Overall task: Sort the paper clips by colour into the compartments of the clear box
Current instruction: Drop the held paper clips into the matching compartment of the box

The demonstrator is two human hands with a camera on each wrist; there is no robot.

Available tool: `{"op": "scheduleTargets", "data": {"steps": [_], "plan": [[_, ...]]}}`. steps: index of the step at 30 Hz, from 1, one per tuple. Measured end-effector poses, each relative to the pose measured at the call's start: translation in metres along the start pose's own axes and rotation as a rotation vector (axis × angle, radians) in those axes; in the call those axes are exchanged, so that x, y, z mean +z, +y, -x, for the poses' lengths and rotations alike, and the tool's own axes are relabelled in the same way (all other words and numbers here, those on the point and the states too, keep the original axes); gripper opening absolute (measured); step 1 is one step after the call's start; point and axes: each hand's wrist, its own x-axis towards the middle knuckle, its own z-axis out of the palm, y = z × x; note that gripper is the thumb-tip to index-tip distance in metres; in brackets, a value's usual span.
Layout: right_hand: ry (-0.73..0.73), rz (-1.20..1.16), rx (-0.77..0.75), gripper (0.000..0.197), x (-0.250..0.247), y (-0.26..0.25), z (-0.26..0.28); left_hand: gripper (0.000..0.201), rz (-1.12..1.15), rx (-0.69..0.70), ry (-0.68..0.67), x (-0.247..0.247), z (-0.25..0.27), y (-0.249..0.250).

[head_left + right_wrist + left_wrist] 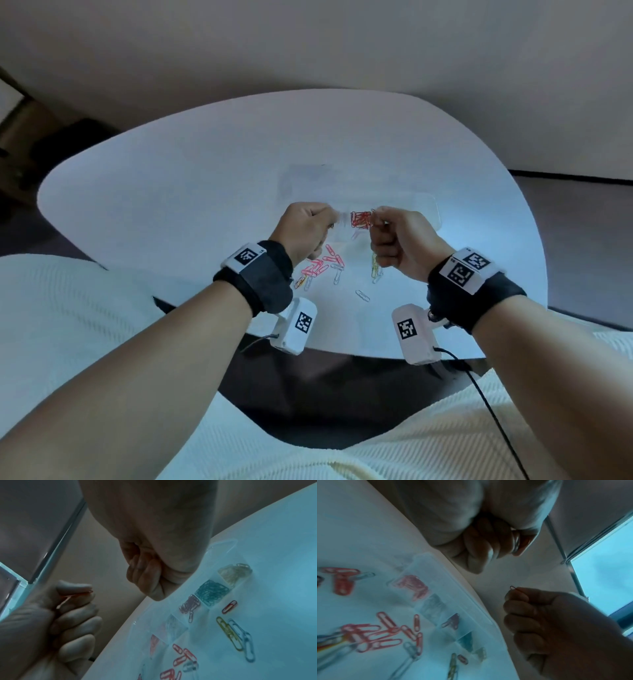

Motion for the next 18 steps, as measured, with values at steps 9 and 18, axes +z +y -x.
{"op": "scheduleTargets", "data": {"steps": [9,18], "plan": [[0.113,-0.245,0.077,0.018,-0.013,-0.010,-0.012,0.030,0.350,-0.169,0.052,0.031,-0.032,0.022],[0.203,-0.333,0.175,0.018,-0.012,-0.019,-0.041,0.020,0.164,-0.440,0.063,0.043,-0.056,0.012]]}}
